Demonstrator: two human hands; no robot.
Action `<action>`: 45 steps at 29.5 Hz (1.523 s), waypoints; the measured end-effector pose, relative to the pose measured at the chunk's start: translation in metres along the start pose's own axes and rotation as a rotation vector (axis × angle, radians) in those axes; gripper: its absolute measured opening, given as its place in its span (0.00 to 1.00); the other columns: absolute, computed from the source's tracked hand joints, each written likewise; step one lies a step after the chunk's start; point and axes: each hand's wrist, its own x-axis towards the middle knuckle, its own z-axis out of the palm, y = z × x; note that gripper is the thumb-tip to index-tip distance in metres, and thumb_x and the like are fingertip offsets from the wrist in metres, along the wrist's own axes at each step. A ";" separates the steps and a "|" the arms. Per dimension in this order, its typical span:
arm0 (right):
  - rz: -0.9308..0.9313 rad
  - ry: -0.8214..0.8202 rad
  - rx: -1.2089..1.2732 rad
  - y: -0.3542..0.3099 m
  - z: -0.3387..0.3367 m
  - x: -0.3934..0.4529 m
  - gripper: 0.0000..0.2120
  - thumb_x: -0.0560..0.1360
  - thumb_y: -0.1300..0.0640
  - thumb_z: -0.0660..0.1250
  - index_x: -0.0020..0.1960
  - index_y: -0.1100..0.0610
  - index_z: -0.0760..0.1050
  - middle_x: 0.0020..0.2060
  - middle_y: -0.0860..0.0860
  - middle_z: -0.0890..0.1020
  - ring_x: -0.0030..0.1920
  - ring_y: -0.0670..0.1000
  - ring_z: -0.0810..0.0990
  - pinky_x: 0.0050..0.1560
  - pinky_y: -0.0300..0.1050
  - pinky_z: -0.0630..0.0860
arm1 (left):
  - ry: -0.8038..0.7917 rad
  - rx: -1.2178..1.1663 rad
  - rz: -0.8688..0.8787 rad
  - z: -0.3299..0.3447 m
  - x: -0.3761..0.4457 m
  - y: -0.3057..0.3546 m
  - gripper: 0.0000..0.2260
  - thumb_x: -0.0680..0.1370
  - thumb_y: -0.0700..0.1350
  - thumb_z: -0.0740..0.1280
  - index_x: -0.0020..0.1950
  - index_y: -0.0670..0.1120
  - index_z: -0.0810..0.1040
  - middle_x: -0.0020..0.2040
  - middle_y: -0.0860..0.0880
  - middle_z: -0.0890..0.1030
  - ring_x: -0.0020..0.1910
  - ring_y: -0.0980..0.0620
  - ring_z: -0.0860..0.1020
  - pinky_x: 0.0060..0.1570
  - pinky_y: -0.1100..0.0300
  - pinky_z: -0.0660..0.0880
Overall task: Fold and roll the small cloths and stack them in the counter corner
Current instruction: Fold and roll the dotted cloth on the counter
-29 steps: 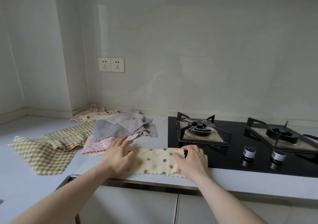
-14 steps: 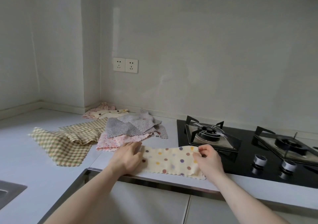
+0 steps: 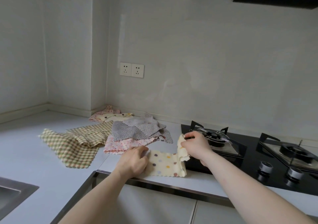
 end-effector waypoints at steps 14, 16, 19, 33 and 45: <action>0.140 -0.260 0.247 -0.005 0.051 -0.013 0.13 0.78 0.59 0.71 0.61 0.54 0.75 0.49 0.58 0.84 0.40 0.54 0.88 0.37 0.48 0.84 | 0.047 -0.006 0.016 0.007 0.010 -0.007 0.17 0.83 0.55 0.58 0.68 0.54 0.77 0.68 0.53 0.79 0.70 0.50 0.71 0.67 0.55 0.68; 0.013 -0.114 0.101 0.009 0.040 -0.006 0.07 0.78 0.59 0.68 0.56 0.51 0.77 0.48 0.51 0.85 0.42 0.52 0.88 0.42 0.51 0.85 | 0.046 -0.015 0.012 0.006 0.011 -0.006 0.18 0.82 0.57 0.57 0.67 0.55 0.78 0.67 0.54 0.80 0.69 0.50 0.71 0.67 0.54 0.69; -0.136 -0.032 -0.266 0.035 0.025 0.002 0.08 0.79 0.52 0.67 0.58 0.47 0.78 0.50 0.41 0.83 0.51 0.46 0.82 0.56 0.50 0.81 | 0.043 -0.021 -0.006 0.005 0.012 -0.005 0.19 0.79 0.60 0.56 0.63 0.57 0.79 0.64 0.55 0.81 0.65 0.51 0.73 0.63 0.52 0.71; -0.189 -0.025 -0.654 0.055 0.045 -0.003 0.13 0.77 0.38 0.57 0.51 0.43 0.75 0.55 0.45 0.78 0.60 0.53 0.72 0.63 0.52 0.66 | 0.026 0.246 0.039 0.011 0.036 0.004 0.29 0.76 0.72 0.53 0.67 0.58 0.77 0.65 0.51 0.74 0.66 0.47 0.69 0.66 0.46 0.64; -0.384 0.004 -0.283 0.065 0.047 -0.003 0.08 0.74 0.48 0.67 0.52 0.39 0.73 0.38 0.40 0.77 0.44 0.43 0.76 0.48 0.46 0.77 | 0.090 0.068 0.249 0.008 0.031 0.006 0.17 0.75 0.57 0.66 0.62 0.54 0.76 0.52 0.56 0.79 0.53 0.54 0.72 0.59 0.52 0.69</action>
